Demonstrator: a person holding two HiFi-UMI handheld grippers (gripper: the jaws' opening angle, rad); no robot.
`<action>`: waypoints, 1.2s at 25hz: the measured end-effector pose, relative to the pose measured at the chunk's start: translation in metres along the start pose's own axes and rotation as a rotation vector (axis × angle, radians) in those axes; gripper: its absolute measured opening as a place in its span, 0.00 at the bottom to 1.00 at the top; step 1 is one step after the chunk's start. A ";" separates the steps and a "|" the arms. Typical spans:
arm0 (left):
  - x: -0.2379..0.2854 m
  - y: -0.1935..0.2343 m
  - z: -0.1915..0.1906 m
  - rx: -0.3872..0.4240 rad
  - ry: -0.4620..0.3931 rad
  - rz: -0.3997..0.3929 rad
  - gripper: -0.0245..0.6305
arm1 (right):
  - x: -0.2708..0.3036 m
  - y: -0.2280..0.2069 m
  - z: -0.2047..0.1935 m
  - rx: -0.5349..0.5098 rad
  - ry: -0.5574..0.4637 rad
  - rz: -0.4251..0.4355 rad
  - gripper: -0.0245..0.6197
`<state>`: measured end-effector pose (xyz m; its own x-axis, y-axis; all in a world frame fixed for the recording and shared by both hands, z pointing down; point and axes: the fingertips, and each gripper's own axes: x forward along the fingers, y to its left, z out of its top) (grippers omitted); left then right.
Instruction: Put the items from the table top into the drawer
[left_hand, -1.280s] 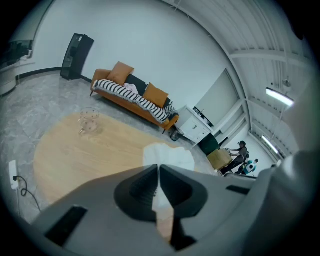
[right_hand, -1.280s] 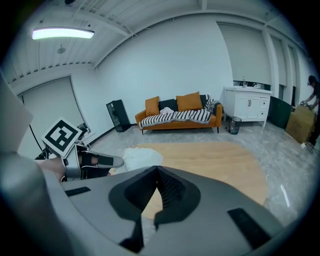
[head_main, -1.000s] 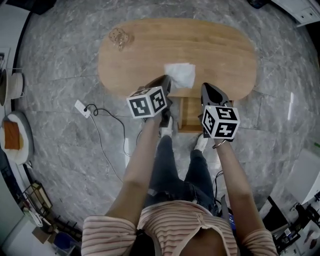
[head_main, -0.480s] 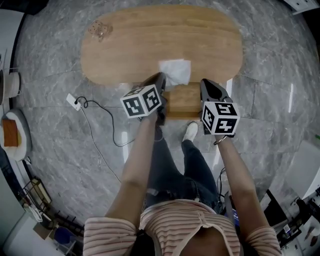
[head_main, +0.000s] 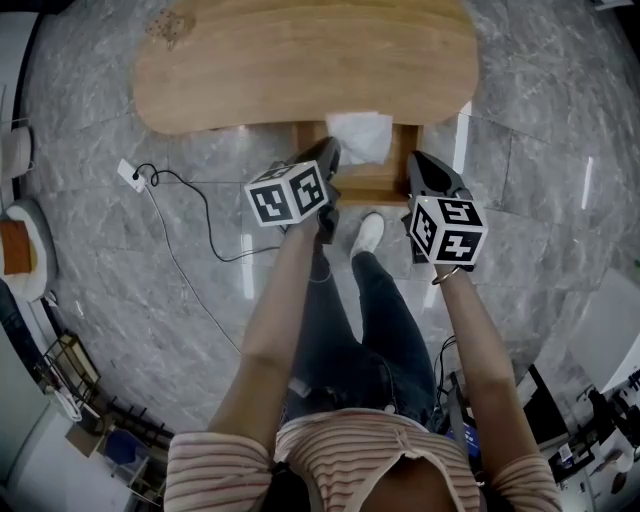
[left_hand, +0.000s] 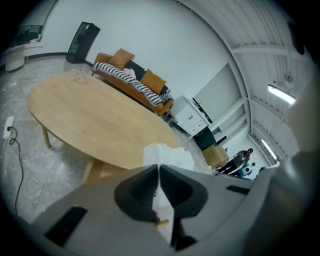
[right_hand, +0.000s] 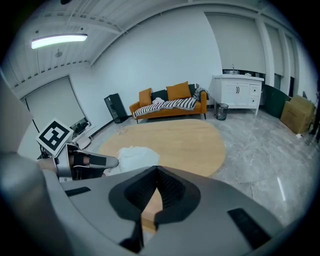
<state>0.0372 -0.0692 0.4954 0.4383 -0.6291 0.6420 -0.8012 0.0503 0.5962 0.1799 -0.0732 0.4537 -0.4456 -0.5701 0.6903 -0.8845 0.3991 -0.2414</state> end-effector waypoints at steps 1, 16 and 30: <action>0.006 -0.001 -0.009 -0.003 0.009 -0.006 0.07 | 0.000 -0.006 -0.009 0.007 0.007 -0.006 0.05; 0.089 0.008 -0.099 0.007 0.124 -0.035 0.07 | 0.023 -0.057 -0.109 0.104 0.098 -0.076 0.05; 0.144 0.038 -0.165 -0.026 0.198 0.002 0.07 | 0.064 -0.064 -0.175 0.121 0.181 -0.053 0.05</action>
<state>0.1373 -0.0298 0.6902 0.5103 -0.4642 0.7239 -0.7923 0.0734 0.6056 0.2319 -0.0099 0.6327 -0.3755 -0.4453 0.8129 -0.9211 0.2762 -0.2742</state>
